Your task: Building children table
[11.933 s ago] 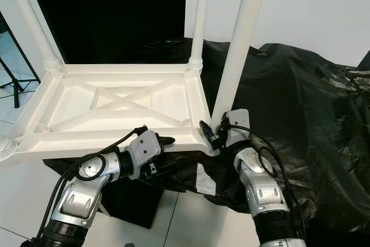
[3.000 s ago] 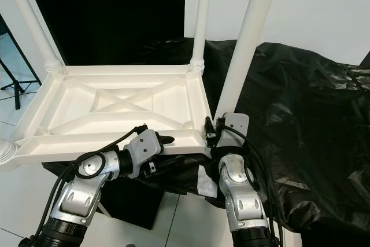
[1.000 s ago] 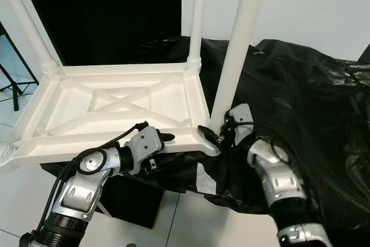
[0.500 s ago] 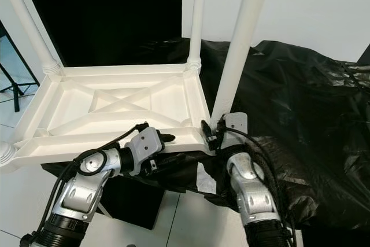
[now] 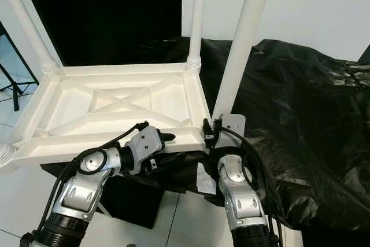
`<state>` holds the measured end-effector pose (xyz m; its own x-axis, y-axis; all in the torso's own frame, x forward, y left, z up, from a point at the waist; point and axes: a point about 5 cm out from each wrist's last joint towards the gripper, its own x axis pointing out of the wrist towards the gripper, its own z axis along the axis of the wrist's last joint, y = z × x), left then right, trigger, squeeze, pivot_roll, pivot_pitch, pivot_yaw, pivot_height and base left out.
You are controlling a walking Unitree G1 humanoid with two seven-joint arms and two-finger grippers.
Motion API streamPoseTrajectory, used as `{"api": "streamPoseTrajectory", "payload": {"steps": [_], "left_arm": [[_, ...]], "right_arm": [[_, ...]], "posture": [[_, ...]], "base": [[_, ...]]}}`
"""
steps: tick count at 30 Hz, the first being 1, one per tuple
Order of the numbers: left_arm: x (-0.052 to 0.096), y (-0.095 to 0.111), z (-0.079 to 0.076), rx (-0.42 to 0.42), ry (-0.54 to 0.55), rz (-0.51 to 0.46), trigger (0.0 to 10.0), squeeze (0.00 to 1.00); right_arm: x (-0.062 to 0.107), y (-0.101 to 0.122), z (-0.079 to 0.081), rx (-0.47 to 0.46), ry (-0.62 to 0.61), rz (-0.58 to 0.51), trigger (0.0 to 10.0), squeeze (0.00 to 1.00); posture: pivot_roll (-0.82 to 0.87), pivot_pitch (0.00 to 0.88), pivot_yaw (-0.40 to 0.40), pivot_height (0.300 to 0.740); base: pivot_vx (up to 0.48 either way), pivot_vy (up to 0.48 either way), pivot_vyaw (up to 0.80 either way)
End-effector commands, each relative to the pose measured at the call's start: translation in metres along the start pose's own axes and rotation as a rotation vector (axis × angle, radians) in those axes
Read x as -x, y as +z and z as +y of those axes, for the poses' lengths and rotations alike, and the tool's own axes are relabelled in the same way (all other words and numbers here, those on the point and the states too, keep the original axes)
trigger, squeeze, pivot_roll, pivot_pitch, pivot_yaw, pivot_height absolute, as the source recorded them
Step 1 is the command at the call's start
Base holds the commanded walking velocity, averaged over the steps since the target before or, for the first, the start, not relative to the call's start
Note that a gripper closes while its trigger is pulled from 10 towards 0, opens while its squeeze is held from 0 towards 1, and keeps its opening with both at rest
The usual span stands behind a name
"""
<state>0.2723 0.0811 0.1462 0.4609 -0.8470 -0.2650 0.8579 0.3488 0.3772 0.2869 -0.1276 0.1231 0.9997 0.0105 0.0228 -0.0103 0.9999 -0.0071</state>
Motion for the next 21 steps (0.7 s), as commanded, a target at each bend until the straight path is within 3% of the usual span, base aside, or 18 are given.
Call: {"api": "streamPoseTrajectory", "payload": {"steps": [1, 2, 3, 8, 14, 15, 16, 17, 19, 21], "left_arm": [[0.0, 0.0, 0.007, 0.001, 0.131, -0.007, 10.0, 0.0], [0.0, 0.0, 0.006, 0.001, 0.13, -0.007, 10.0, 0.0], [0.0, 0.0, 0.006, 0.001, 0.13, -0.007, 10.0, 0.0], [0.0, 0.0, 0.005, 0.002, 0.13, -0.006, 10.0, 0.0], [0.0, -0.001, 0.005, 0.001, 0.129, -0.006, 10.0, 0.0], [0.0, -0.001, 0.005, 0.001, 0.129, -0.006, 10.0, 0.0], [0.0, -0.001, 0.005, 0.0, 0.128, -0.006, 10.0, 0.0], [0.0, -0.001, 0.005, -0.001, 0.125, -0.006, 10.0, 0.0], [0.0, -0.001, 0.005, -0.002, 0.124, -0.006, 10.0, 0.0], [-0.001, -0.001, 0.007, -0.005, 0.121, -0.007, 10.0, 0.0]], "right_arm": [[0.004, -0.016, -0.007, 0.028, -0.05, 0.082, 10.0, 0.0], [0.003, -0.016, -0.007, 0.028, -0.049, 0.078, 10.0, 0.0], [0.003, -0.014, -0.008, 0.032, -0.036, 0.069, 10.0, 1.0], [0.004, -0.01, -0.01, 0.029, 0.022, 0.039, 10.0, 1.0], [0.01, 0.001, -0.025, 0.053, 0.284, -0.036, 10.0, 1.0], [0.01, 0.001, -0.025, 0.053, 0.284, -0.036, 10.0, 1.0], [0.011, 0.001, -0.028, 0.057, 0.344, -0.034, 10.0, 0.11], [0.011, 0.001, -0.031, 0.068, 0.402, -0.028, 10.0, 0.0], [0.01, 0.001, -0.033, 0.077, 0.435, -0.025, 10.0, 0.0], [0.002, 0.003, -0.037, 0.116, 0.554, -0.014, 10.0, 0.0]], "posture": [[-0.01, 0.0, -0.043, 0.74], [-0.01, 0.0, -0.044, 0.74], [-0.01, 0.0, -0.046, 0.74], [-0.01, 0.0, -0.052, 0.74], [-0.01, 0.0, -0.049, 0.74], [-0.01, 0.0, -0.049, 0.74], [-0.01, 0.0, -0.047, 0.74], [-0.01, 0.0, -0.044, 0.74], [-0.01, 0.0, -0.044, 0.74], [-0.02, 0.0, -0.034, 0.74]], "base": [[0.0, 0.0, 0.0], [0.0, 0.0, 0.0], [0.0, 0.0, 0.0], [0.0, 0.0, 0.0], [0.0, 0.0, 0.0], [0.0, 0.0, 0.0], [0.0, 0.0, 0.0], [0.0, 0.0, 0.0], [0.0, 0.0, 0.0], [0.0, 0.0, 0.0]]}}
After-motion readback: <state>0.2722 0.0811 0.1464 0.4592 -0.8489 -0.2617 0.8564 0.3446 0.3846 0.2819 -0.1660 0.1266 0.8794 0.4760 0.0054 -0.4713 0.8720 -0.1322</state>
